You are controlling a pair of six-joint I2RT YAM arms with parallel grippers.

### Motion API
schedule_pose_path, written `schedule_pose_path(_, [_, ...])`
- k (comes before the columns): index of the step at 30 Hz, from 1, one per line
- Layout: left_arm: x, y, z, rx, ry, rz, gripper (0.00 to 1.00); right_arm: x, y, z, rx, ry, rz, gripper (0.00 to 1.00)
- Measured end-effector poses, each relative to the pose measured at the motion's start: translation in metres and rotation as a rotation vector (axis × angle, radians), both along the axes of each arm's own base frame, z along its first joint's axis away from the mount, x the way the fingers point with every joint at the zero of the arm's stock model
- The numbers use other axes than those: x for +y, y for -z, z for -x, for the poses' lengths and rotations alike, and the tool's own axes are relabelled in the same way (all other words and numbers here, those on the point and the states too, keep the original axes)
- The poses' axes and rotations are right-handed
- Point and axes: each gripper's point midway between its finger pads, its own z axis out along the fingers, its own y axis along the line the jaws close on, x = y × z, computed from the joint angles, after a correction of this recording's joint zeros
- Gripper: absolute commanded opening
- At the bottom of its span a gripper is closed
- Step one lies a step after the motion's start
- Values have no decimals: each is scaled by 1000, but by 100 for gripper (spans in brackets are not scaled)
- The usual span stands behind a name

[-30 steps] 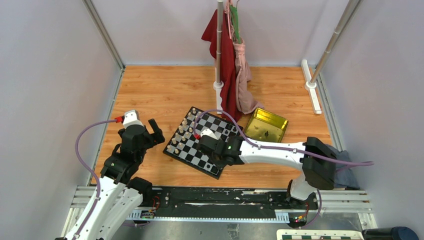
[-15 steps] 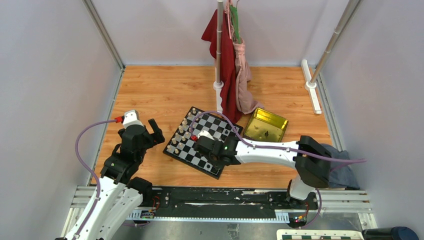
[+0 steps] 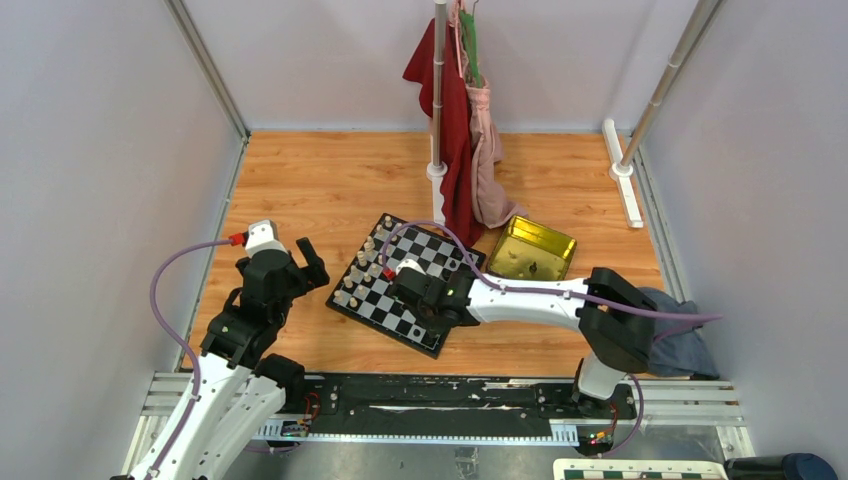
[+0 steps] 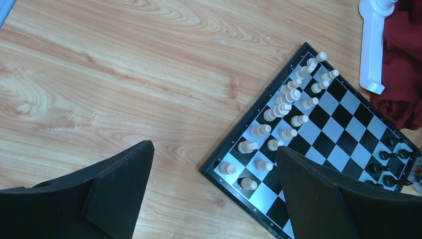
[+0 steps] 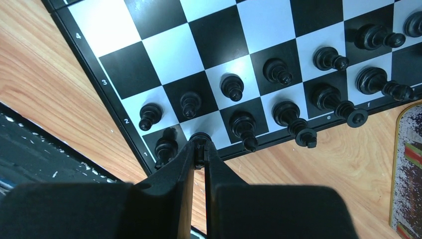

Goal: Set up the chess pieces on the board
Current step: Place the chess piece on the chessboard.

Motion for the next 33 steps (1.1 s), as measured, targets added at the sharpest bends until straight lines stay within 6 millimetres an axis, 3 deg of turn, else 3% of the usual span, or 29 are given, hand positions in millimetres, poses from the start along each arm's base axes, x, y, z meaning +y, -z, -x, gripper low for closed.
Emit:
schedule_pose_path(15, [0,0,0,0,0,0,100,-4,10,-3,25,4,7,0])
schedule_pose_path(24, [0,0,0,1,0,0,100,-4,11,-3,25,-3,5,20])
schedule_pose_path(33, [0,0,0,2,0,-1,100,-6,13,-3,27,-9,9,24])
